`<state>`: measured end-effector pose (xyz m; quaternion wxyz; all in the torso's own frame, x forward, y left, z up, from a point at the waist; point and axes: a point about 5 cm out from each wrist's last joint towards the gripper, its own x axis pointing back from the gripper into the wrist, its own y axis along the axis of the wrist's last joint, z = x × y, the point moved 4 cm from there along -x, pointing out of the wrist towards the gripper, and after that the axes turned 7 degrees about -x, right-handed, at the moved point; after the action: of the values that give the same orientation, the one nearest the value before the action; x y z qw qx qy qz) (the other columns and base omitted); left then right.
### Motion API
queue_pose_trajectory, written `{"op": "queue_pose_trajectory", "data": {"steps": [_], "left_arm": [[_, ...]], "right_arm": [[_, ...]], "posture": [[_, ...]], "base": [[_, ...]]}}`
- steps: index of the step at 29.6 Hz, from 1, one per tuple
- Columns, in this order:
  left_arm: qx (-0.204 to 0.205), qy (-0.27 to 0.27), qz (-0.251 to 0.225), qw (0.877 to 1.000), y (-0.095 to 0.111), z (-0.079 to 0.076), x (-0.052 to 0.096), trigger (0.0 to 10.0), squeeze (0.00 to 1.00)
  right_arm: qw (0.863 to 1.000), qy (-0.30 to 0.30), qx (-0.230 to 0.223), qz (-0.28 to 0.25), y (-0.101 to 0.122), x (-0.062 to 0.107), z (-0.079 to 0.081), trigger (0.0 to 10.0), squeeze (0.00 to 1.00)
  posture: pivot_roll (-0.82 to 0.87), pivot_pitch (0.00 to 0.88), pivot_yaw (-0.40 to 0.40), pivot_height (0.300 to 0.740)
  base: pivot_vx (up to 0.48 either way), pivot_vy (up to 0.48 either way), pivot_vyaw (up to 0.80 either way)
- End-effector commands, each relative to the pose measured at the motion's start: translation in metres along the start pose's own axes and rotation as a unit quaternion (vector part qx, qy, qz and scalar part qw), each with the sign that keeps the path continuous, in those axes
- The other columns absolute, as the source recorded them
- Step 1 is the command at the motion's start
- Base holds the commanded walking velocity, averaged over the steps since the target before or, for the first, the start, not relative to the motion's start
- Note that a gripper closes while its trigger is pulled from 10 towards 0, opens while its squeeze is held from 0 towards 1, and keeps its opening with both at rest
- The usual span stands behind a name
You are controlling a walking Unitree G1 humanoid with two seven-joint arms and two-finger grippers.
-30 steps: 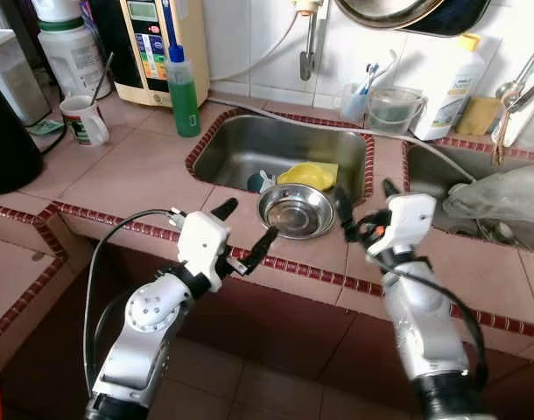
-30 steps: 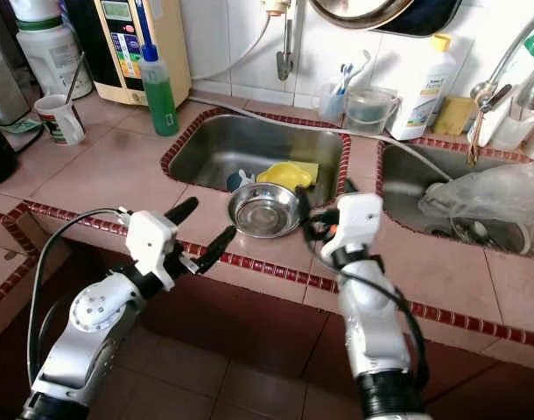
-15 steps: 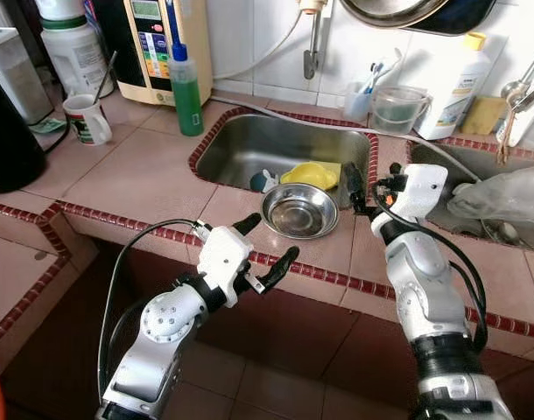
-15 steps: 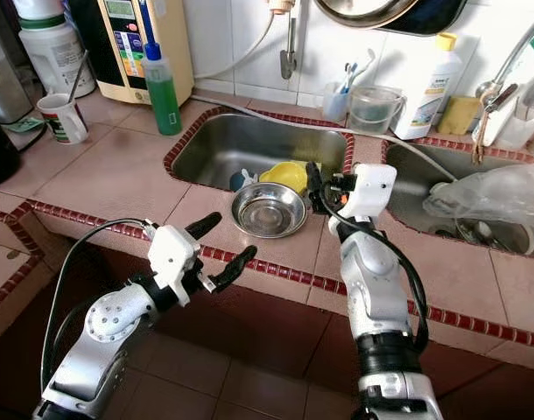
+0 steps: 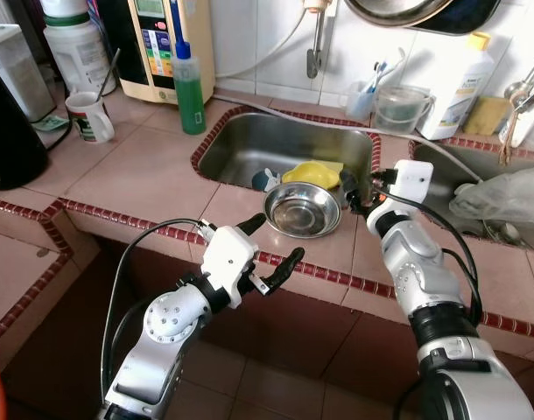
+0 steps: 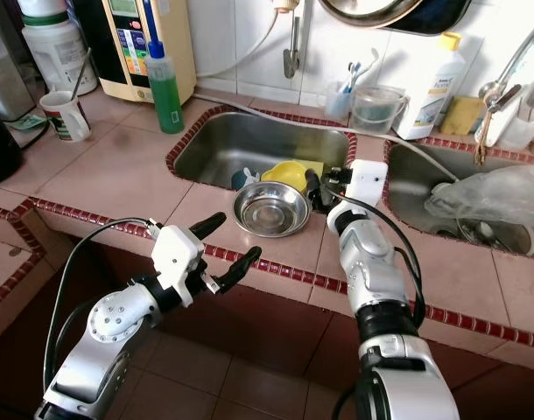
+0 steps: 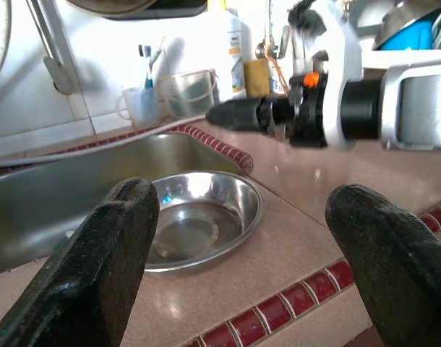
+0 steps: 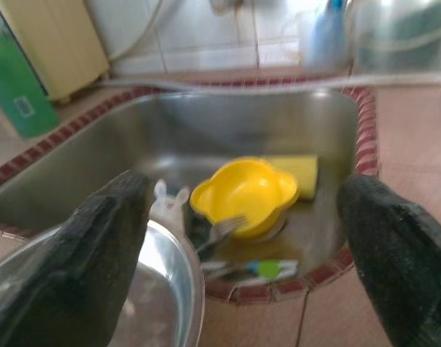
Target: Kitchen organization
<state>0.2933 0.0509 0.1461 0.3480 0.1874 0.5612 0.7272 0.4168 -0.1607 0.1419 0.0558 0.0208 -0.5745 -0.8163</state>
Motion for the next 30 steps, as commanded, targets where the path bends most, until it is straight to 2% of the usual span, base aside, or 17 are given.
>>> {"op": "queue_pose_trajectory", "data": {"steps": [1, 11, 16, 18, 24, 30], "left_arm": [[-0.006, 0.0, -0.006, 1.0, 0.006, 0.0, -0.002, 10.0, 0.0], [-0.001, 0.006, -0.008, 1.0, 0.009, -0.001, -0.002, 10.0, 0.0], [-0.001, 0.016, -0.005, 1.0, 0.01, 0.0, 0.0, 10.0, 0.0], [-0.002, 0.02, -0.004, 1.0, 0.009, 0.001, 0.001, 10.0, 0.0], [0.003, 0.025, -0.004, 1.0, 0.012, -0.002, 0.004, 10.0, 0.0], [0.012, 0.029, -0.001, 1.0, 0.015, -0.009, 0.008, 10.0, 0.0]], "right_arm": [[1.0, 0.0, -0.006, 0.008, 0.002, -0.003, -0.003, 10.0, 0.0], [0.998, 0.019, -0.004, 0.066, -0.015, -0.005, -0.001, 10.0, 0.0], [0.995, 0.023, -0.025, 0.091, -0.019, -0.008, 0.0, 10.0, 0.0], [0.994, 0.025, -0.016, 0.102, -0.022, -0.008, 0.0, 10.0, 0.0], [0.994, 0.027, -0.009, 0.104, -0.022, -0.008, -0.002, 10.0, 0.0], [0.994, 0.028, -0.002, 0.102, -0.018, -0.008, -0.002, 10.0, 0.0]], "posture": [[0.02, 0.049, -0.032, 0.74], [0.02, 0.067, -0.04, 0.74], [0.04, 0.083, -0.049, 0.74], [0.04, 0.088, -0.052, 0.74], [0.04, 0.108, -0.06, 0.74], [0.05, 0.174, -0.076, 0.74]], "base": [[0.0, 0.0, 0.0], [0.0, 0.0, 0.0], [0.0, 0.0, 0.0], [0.0, 0.0, 0.0], [0.0, 0.0, 0.0], [0.0, 0.0, 0.0]]}}
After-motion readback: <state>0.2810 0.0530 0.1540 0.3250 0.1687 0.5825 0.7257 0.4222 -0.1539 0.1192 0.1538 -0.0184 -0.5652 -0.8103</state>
